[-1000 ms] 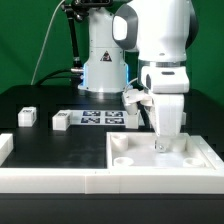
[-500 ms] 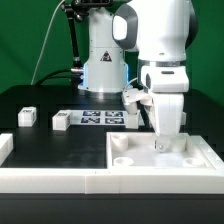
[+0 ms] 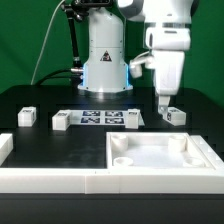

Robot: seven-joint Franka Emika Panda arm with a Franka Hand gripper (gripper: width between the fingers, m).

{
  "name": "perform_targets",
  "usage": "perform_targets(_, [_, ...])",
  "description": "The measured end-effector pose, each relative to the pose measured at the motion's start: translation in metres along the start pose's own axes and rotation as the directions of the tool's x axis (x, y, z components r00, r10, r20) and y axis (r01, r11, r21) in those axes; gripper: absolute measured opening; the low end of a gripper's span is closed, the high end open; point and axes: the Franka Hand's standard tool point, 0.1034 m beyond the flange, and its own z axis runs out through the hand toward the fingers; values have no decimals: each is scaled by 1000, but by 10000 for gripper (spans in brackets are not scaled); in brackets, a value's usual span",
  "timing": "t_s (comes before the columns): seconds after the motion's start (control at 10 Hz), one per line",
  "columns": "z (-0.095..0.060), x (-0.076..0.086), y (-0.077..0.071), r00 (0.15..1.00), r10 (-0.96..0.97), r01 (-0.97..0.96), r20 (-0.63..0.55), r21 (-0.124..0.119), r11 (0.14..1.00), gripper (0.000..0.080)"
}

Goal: Assemble one leg

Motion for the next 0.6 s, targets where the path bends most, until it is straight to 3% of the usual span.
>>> perform_targets(0.2, [5, -2, 1, 1000, 1, -1, 0, 8, 1000, 649])
perform_targets(0.6, [5, 0, -1, 929, 371, -371, -5, 8, 929, 649])
